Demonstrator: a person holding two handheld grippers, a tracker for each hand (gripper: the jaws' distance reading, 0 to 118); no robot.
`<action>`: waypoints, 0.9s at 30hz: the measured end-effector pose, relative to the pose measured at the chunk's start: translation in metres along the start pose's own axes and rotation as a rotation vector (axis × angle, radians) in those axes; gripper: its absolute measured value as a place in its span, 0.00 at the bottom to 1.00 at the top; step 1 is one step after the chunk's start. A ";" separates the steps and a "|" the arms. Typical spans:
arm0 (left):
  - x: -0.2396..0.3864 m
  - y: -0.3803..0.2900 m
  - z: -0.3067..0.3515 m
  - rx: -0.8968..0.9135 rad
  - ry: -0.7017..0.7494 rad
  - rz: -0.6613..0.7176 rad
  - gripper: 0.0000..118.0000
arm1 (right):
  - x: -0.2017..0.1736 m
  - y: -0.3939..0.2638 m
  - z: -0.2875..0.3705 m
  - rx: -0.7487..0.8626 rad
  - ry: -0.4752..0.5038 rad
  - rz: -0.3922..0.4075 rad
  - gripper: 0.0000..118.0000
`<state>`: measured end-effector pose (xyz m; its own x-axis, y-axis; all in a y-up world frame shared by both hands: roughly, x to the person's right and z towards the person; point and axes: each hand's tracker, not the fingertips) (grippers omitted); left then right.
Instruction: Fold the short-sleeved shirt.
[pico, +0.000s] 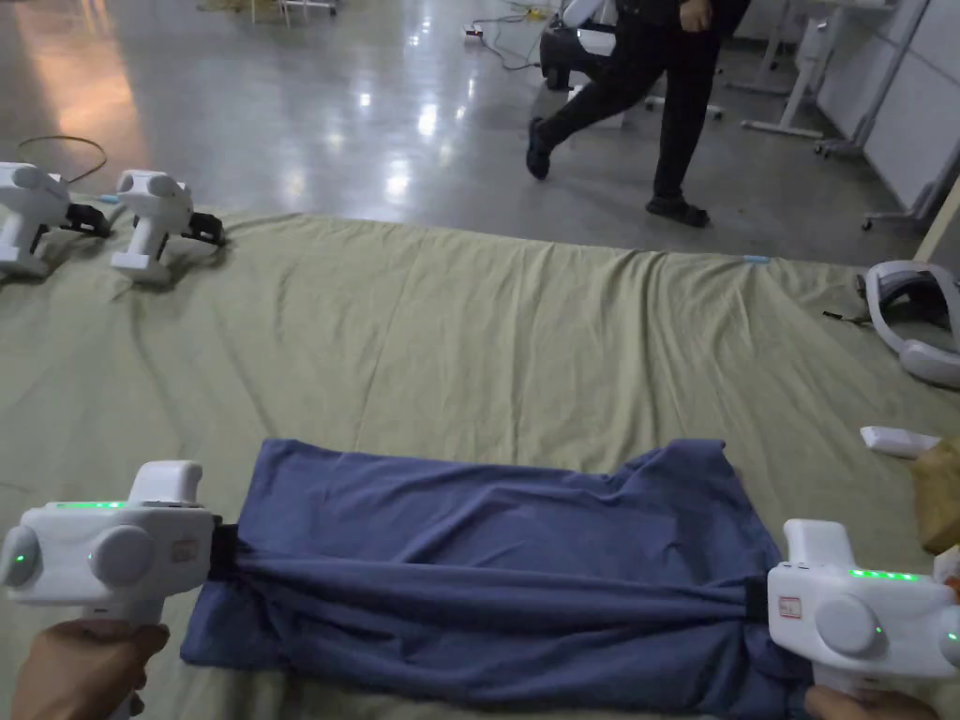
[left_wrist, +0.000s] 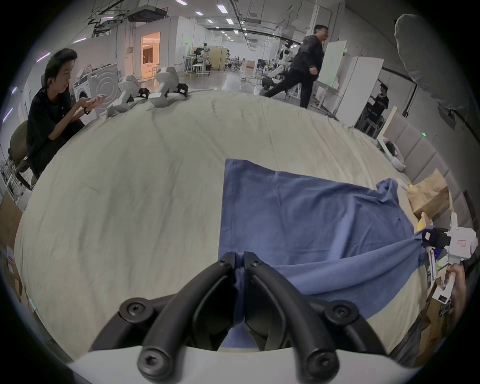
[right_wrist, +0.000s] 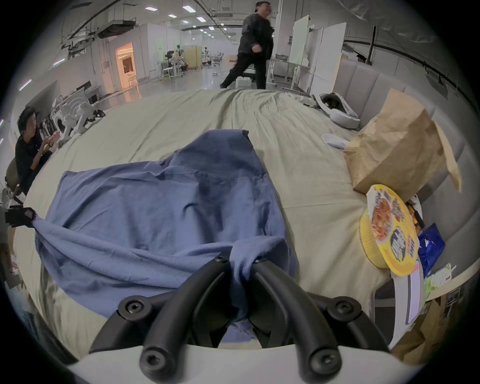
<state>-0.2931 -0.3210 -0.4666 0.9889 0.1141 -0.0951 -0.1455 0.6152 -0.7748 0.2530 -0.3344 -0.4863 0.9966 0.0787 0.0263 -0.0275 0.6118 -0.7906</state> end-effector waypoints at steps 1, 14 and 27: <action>0.001 0.002 -0.005 -0.006 0.001 -0.005 0.07 | -0.001 0.001 -0.006 -0.003 -0.004 0.005 0.09; 0.004 0.007 0.008 0.002 -0.038 0.066 0.58 | -0.017 0.002 0.024 0.145 0.015 -0.017 0.62; 0.063 -0.032 0.119 0.581 0.011 -0.079 0.50 | -0.079 -0.033 0.139 0.769 0.022 -0.056 0.32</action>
<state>-0.2298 -0.2410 -0.3734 0.9972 0.0440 -0.0596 -0.0604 0.9488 -0.3101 0.1646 -0.2514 -0.3775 0.9992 0.0205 0.0350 -0.0154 0.9900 -0.1404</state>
